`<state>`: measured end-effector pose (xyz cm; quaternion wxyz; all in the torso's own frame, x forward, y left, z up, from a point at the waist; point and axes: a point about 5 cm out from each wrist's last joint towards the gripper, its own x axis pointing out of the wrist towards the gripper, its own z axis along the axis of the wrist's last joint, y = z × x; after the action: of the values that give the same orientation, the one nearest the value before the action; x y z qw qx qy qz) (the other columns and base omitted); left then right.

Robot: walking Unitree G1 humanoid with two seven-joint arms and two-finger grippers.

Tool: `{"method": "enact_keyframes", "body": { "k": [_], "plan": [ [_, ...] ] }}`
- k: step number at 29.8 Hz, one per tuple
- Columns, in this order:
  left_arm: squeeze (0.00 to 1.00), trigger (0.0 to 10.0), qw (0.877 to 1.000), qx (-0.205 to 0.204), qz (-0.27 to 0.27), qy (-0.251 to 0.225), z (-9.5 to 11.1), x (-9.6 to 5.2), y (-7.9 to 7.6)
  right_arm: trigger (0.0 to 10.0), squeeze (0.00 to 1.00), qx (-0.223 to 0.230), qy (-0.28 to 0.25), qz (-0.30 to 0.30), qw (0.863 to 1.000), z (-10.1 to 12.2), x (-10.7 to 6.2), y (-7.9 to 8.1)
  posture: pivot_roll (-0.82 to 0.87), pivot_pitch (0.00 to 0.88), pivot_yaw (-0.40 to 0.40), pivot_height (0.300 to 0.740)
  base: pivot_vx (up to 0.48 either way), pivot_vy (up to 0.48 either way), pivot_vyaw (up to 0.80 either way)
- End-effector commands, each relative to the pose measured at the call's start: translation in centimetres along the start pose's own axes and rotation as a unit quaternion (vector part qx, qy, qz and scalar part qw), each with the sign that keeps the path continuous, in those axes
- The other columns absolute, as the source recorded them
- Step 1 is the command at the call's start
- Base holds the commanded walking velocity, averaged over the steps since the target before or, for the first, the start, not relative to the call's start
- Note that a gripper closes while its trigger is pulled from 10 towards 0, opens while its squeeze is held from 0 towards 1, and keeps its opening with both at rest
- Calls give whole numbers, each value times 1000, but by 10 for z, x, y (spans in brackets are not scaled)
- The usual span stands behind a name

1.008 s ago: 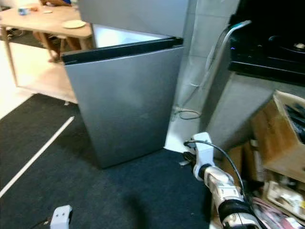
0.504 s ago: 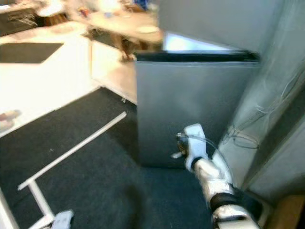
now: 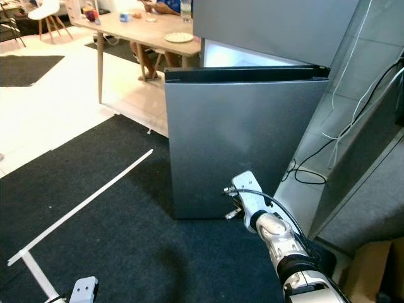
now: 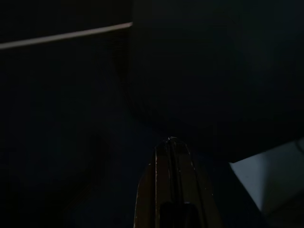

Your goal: Restocking fridge

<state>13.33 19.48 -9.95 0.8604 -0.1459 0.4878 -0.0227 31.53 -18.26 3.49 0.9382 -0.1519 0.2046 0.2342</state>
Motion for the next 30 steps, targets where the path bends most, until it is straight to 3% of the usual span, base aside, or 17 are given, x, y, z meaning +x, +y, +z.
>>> {"method": "enact_keyframes", "body": {
  "k": [1, 9, 22, 30],
  "plan": [
    [0, 10000, 1000, 4, -4, 5, -2, 1, -2, 10000, 0, -16, 3, 49, 999, -2, 2, 13, -22, 10, -11, 740, 345, 0, 0],
    [0, 10000, 1000, 4, -5, 6, -3, 0, -2, 10000, 0, -44, -4, 133, 990, 1, 4, 32, -22, 10, -11, 740, 357, 0, 0],
    [0, 10000, 1000, 6, -8, 6, -3, 1, -3, 10000, 0, -31, -34, 164, 985, 14, 3, 31, -19, 7, -13, 740, 365, 0, 0],
    [0, 10000, 1000, 8, -8, 7, -3, 1, -3, 10000, 0, -45, -28, 135, 989, 17, 3, 22, -19, 2, -14, 740, 365, 0, 0]
  ]
}}
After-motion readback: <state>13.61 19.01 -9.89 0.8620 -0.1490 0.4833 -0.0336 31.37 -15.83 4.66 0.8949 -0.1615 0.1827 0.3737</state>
